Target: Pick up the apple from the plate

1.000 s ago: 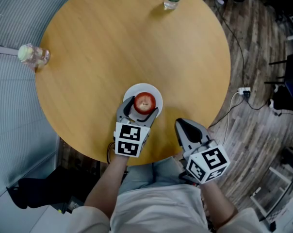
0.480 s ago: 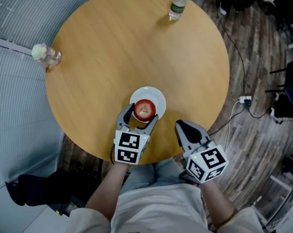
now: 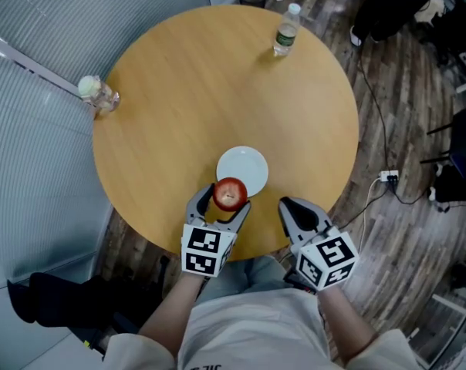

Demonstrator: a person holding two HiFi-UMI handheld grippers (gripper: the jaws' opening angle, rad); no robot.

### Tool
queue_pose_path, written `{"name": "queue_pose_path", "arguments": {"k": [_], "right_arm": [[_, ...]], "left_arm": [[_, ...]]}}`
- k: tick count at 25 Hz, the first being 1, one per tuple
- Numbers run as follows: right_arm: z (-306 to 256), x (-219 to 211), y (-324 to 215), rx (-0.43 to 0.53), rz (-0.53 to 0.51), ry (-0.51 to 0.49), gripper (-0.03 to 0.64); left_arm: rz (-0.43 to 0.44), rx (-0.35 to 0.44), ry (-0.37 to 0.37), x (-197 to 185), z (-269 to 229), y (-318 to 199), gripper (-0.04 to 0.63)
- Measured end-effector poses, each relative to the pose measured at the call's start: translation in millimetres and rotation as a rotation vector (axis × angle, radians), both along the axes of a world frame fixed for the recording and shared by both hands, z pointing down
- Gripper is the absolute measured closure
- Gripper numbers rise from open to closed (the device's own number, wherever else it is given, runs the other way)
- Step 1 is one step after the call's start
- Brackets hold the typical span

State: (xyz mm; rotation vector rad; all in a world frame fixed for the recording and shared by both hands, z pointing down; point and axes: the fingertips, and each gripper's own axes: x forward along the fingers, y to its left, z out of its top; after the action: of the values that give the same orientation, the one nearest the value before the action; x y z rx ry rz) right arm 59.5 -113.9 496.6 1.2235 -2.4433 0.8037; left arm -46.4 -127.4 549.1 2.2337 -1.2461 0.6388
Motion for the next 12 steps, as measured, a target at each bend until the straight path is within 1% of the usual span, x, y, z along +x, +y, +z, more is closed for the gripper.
{"name": "queue_pose_path", "arguments": {"k": [6, 12], "right_arm": [[-20, -1, 11, 0.044, -0.015, 0.014, 0.58], [-36, -2, 18, 0.077, -0.023, 0.017, 0.58]], "left_arm": [[0.001, 0.033, 0.008, -6, -33, 22, 0.219], [0.035, 0.058, 0.006, -2, -54, 46, 0.219]]}}
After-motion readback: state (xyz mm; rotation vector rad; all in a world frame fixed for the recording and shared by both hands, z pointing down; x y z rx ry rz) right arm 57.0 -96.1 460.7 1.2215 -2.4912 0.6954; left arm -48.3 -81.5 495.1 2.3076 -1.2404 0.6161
